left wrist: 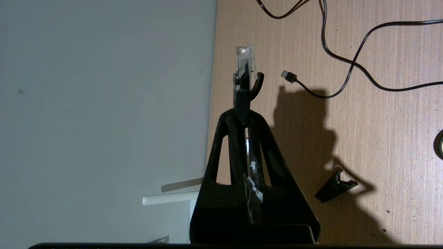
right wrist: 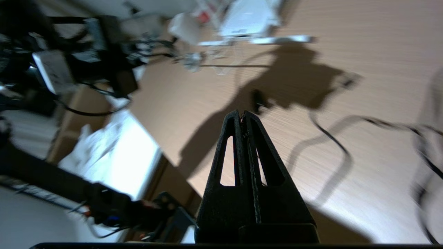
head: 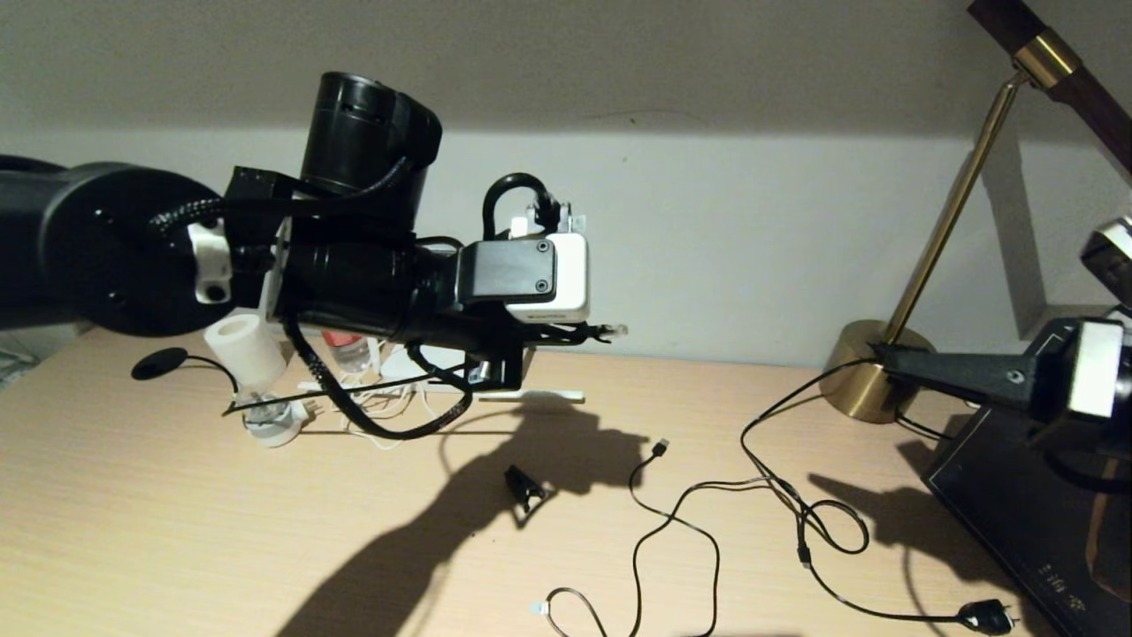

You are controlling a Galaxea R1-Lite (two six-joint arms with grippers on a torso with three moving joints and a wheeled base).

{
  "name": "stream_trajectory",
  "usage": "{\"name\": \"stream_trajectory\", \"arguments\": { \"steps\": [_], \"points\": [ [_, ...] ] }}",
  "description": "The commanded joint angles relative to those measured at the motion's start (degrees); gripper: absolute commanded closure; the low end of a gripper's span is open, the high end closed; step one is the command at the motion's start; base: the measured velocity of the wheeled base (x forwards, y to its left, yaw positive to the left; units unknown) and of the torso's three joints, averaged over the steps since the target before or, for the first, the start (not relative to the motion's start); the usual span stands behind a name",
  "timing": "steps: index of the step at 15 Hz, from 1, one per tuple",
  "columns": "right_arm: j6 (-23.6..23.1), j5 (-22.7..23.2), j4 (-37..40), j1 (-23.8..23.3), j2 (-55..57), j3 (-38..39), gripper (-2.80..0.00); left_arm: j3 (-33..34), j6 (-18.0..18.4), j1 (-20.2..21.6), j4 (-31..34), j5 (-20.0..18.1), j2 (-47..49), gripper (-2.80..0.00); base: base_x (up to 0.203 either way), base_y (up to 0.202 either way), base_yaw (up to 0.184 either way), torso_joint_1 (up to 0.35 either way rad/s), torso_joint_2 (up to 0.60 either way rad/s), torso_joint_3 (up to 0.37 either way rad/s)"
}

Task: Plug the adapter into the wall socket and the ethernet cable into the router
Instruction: Hand it to the other hand

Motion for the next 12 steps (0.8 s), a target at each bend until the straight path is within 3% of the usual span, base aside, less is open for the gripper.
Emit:
{"name": "stream_trajectory", "arguments": {
  "steps": [1, 3, 4, 5, 8, 12],
  "points": [
    [2.18, 0.46, -1.94, 5.82, 8.62, -4.82, 0.00, 0.05, 0.42, -0.14, 0.10, -0.10, 0.12, 0.00, 0.000, 0.000, 0.000, 0.000, 0.00, 0.000],
    [3.34, 0.47, -2.57, 9.26, 10.13, -7.11, 0.00, 0.03, 0.46, -0.40, 0.02, -0.10, 0.24, 0.00, 0.000, 0.000, 0.000, 0.000, 0.00, 0.000],
    [2.99, 0.25, -2.63, 10.78, 11.34, -7.85, -1.77, 0.02, 0.46, -0.48, 0.01, -0.28, 0.24, 0.00, 0.000, 0.000, 0.000, 0.000, 0.00, 0.000],
    [2.63, 0.07, -2.92, 11.75, 12.41, -8.16, -2.80, -0.04, 0.40, -0.70, 0.07, -0.45, 0.11, 0.00, 0.000, 0.000, 0.000, 0.000, 0.00, 0.000],
    [0.23, -0.31, -8.78, 14.42, 15.74, -7.90, -2.80, 0.19, 0.28, -1.37, 0.11, -0.53, -0.38, 0.00, 0.000, 0.000, 0.000, 0.000, 0.00, 0.000],
    [0.50, -0.76, -9.31, 16.62, 16.91, -8.38, -2.80, 0.03, 0.27, -2.34, -0.70, -0.62, -0.21, 0.00, 0.000, 0.000, 0.000, 0.000, 0.00, 0.000]
  ]
}}
